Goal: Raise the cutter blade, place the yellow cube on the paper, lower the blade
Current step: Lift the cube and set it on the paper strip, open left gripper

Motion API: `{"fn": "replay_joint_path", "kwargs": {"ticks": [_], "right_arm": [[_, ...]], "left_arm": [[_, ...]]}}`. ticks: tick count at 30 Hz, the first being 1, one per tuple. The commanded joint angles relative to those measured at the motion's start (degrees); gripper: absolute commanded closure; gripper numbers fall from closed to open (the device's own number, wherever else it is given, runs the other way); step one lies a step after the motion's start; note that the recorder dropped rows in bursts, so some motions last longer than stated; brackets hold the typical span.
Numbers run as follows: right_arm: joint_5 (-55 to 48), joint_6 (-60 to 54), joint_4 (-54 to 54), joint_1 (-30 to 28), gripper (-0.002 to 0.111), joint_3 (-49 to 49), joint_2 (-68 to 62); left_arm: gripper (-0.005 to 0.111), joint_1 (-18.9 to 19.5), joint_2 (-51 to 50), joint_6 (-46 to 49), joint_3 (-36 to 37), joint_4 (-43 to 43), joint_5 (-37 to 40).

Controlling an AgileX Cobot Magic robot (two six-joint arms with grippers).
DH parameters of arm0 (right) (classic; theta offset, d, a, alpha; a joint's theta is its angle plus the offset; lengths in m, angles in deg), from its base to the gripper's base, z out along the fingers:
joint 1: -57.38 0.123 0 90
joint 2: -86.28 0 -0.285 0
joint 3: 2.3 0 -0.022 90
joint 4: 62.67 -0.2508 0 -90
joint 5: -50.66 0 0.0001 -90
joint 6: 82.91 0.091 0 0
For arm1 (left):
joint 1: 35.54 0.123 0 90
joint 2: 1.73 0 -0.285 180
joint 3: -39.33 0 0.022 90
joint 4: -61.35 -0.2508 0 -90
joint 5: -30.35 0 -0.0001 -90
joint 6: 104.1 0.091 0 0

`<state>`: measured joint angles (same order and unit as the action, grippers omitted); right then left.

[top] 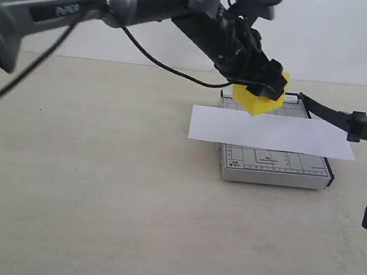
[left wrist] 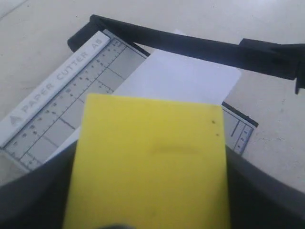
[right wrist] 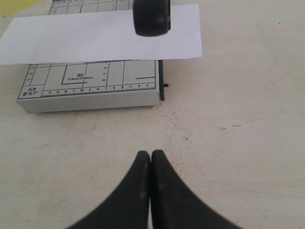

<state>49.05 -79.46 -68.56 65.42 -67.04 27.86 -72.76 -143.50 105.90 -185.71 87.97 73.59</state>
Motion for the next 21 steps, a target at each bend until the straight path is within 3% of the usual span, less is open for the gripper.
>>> {"fn": "replay_joint_path", "kwargs": {"ticks": [1, 8, 21], "right_arm": [[-0.07, 0.11, 0.19, -0.03, 0.108, 0.28, 0.27], [-0.07, 0.65, 0.19, -0.03, 0.108, 0.28, 0.27], [-0.77, 1.11, 0.19, -0.03, 0.108, 0.28, 0.27]], "left_arm": [[0.102, -2.49, -6.91, -1.12, -8.22, -3.15, 0.89], [0.102, -3.26, -12.4, -2.15, -13.4, -4.05, -0.07], [0.099, -3.35, -15.76, -1.24, -13.37, -3.33, -2.53]]}}
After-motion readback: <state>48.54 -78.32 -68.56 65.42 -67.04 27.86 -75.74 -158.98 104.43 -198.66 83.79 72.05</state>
